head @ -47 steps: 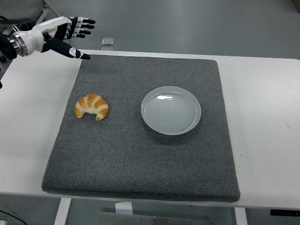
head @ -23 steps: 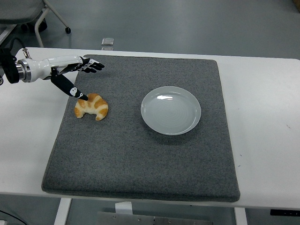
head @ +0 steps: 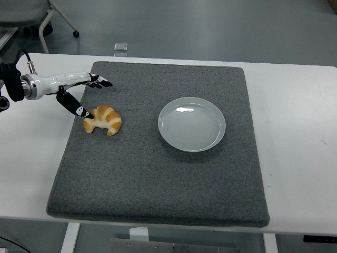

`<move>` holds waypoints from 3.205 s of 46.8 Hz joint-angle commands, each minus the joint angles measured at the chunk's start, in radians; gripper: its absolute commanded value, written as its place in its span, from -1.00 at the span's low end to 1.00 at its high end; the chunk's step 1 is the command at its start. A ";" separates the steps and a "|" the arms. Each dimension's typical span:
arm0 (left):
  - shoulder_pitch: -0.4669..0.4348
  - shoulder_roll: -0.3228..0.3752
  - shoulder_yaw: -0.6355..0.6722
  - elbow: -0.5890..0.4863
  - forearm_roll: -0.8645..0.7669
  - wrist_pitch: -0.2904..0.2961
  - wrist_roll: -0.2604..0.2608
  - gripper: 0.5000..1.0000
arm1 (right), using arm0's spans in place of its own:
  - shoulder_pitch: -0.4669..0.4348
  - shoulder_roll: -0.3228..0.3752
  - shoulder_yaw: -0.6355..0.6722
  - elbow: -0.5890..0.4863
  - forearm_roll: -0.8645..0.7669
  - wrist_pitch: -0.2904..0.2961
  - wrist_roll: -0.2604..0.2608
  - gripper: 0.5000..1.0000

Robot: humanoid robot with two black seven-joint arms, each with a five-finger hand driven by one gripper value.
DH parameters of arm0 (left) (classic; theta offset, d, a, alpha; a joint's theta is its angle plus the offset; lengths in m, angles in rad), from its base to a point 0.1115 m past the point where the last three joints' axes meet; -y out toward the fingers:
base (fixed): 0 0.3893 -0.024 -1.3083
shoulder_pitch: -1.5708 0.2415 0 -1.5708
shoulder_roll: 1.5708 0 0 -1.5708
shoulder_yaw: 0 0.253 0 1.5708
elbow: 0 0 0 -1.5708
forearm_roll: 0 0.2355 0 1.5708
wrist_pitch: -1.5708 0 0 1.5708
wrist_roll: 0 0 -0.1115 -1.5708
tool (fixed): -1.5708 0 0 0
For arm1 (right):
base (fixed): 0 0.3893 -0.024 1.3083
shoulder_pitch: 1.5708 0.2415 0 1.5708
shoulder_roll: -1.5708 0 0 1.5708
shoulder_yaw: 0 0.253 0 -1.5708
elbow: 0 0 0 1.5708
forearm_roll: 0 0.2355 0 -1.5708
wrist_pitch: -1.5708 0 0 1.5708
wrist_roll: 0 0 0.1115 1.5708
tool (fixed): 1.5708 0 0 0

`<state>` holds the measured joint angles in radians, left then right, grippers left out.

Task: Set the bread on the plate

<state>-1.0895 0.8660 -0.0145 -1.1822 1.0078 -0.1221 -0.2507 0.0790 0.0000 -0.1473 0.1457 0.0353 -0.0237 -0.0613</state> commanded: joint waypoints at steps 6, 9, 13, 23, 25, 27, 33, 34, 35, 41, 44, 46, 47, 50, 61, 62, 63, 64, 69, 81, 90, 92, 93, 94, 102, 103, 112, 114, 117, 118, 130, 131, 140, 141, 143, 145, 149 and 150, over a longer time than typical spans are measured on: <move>0.002 -0.024 0.039 -0.007 0.000 0.029 0.002 0.77 | -0.001 0.000 0.000 0.000 0.000 -0.001 0.000 0.72; 0.002 -0.030 0.041 -0.007 0.000 0.029 0.002 0.77 | -0.001 0.000 0.000 0.000 0.000 -0.001 0.000 0.72; 0.002 -0.036 0.041 -0.007 0.000 0.033 0.007 0.77 | 0.001 0.000 0.000 0.000 0.000 0.001 0.000 0.72; 0.002 -0.053 0.065 -0.007 0.005 0.044 0.008 0.75 | -0.001 0.000 0.000 0.000 0.000 -0.001 0.000 0.72; 0.002 -0.055 0.067 -0.007 0.011 0.045 0.008 0.75 | -0.001 0.000 0.000 0.000 0.000 0.001 0.000 0.72; 0.002 -0.055 0.068 -0.007 0.017 0.045 0.008 0.75 | -0.001 0.000 0.000 0.000 0.000 0.001 0.000 0.72; 0.002 -0.058 0.074 -0.007 0.018 0.047 0.008 0.73 | 0.001 0.000 0.000 0.000 0.000 -0.001 0.000 0.72; 0.002 -0.058 0.074 -0.007 0.018 0.047 0.008 0.72 | -0.001 0.000 0.000 0.000 0.000 0.001 0.000 0.72; 0.002 -0.058 0.076 -0.007 0.018 0.047 0.008 0.71 | 0.001 0.000 0.000 0.000 0.000 0.001 0.000 0.73; 0.002 -0.059 0.085 -0.007 0.035 0.050 0.007 0.68 | 0.001 0.000 0.000 0.000 0.000 -0.001 0.000 0.72; 0.002 -0.061 0.085 -0.007 0.054 0.055 0.008 0.68 | -0.001 0.000 0.000 0.000 0.000 -0.001 0.000 0.72; 0.002 -0.064 0.085 -0.007 0.060 0.062 0.008 0.68 | 0.001 0.000 0.000 0.000 0.000 -0.001 0.000 0.72; 0.002 -0.065 0.085 -0.007 0.060 0.068 0.008 0.68 | -0.001 0.000 0.000 0.000 0.000 0.001 0.000 0.72; 0.002 -0.070 0.087 -0.007 0.060 0.071 0.008 0.67 | -0.001 0.000 0.000 0.000 0.000 0.001 0.000 0.72; 0.002 -0.073 0.088 -0.007 0.084 0.075 0.007 0.61 | -0.001 0.000 0.000 0.000 0.000 -0.001 0.000 0.72; 0.002 -0.073 0.088 -0.007 0.090 0.075 0.007 0.60 | 0.001 0.000 0.002 0.000 0.000 -0.001 0.000 0.72; 0.002 -0.073 0.088 -0.007 0.097 0.075 0.008 0.60 | -0.001 0.000 0.000 0.000 0.000 -0.001 0.000 0.72; 0.002 -0.073 0.088 -0.007 0.100 0.075 0.007 0.60 | -0.001 0.000 0.000 0.000 0.000 -0.001 0.000 0.72; 0.002 -0.074 0.088 -0.007 0.107 0.076 0.007 0.60 | -0.001 0.000 0.000 0.000 0.000 0.001 0.000 0.72; 0.003 -0.093 0.088 -0.007 0.155 0.078 0.007 0.46 | -0.001 0.000 0.000 0.000 0.000 -0.001 0.000 0.72; 0.003 -0.099 0.088 -0.005 0.170 0.094 0.007 0.41 | -0.001 0.000 0.000 0.000 0.000 -0.001 0.000 0.73; 0.003 -0.102 0.088 -0.005 0.173 0.098 0.008 0.37 | -0.001 0.000 0.000 0.000 0.000 -0.001 0.000 0.72; 0.003 -0.102 0.090 -0.005 0.175 0.098 0.008 0.35 | -0.001 0.000 0.002 0.000 0.000 -0.001 0.000 0.73; 0.003 -0.102 0.090 -0.005 0.178 0.099 0.008 0.34 | -0.001 0.000 0.000 0.000 0.000 -0.001 0.000 0.73; 0.003 -0.102 0.090 -0.004 0.179 0.101 0.008 0.25 | -0.001 0.000 0.002 0.000 0.000 0.001 0.000 0.72; 0.003 -0.102 0.090 -0.004 0.179 0.101 0.008 0.23 | -0.001 0.000 0.000 0.000 0.000 -0.001 0.000 0.72; 0.003 -0.102 0.090 0.003 0.179 0.113 0.008 0.21 | 0.001 0.000 0.002 0.000 0.000 -0.001 0.000 0.72; 0.003 -0.102 0.090 0.004 0.179 0.124 0.008 0.21 | -0.001 0.000 0.000 0.000 0.000 -0.001 0.000 0.73; 0.003 -0.104 0.097 0.004 0.179 0.130 0.008 0.19 | -0.001 0.000 0.000 0.000 0.000 -0.001 0.000 0.72; 0.003 -0.107 0.099 0.004 0.179 0.130 0.008 0.17 | -0.001 0.000 0.000 0.000 0.000 0.001 0.000 0.72; 0.003 -0.114 0.099 0.004 0.189 0.136 0.008 -0.29 | -0.001 0.000 0.000 0.000 0.000 0.001 0.000 0.72; 0.003 -0.114 0.099 0.004 0.189 0.136 0.008 -0.36 | -0.001 0.000 0.000 0.000 0.000 -0.001 0.000 0.72; 0.003 -0.116 0.100 0.004 0.235 0.136 0.008 -1.00 | -0.001 0.000 0.000 0.000 0.000 0.001 0.000 0.72; 0.003 -0.117 0.100 0.004 0.242 0.136 0.008 -1.00 | -0.001 0.000 0.000 0.000 0.000 -0.001 0.000 0.72; 0.003 -0.117 0.100 0.004 0.250 0.136 0.008 -1.00 | -0.001 0.000 0.000 0.000 0.000 0.001 0.000 0.72; 0.003 -0.117 0.100 0.006 0.253 0.136 0.008 -1.00 | 0.001 0.000 0.000 0.000 0.000 0.001 0.000 0.73; 0.002 -0.117 0.100 0.006 0.256 0.136 0.013 -1.00 | -0.001 0.000 0.000 0.000 0.000 0.001 0.000 0.72; 0.002 -0.117 0.100 0.006 0.256 0.136 0.013 -1.00 | 0.001 0.000 0.000 0.000 0.000 0.001 0.000 0.72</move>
<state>-1.0861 0.7486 0.0858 -1.1774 1.2630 0.0144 -0.2405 0.0784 0.0000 -0.1471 0.1457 0.0353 -0.0234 -0.0613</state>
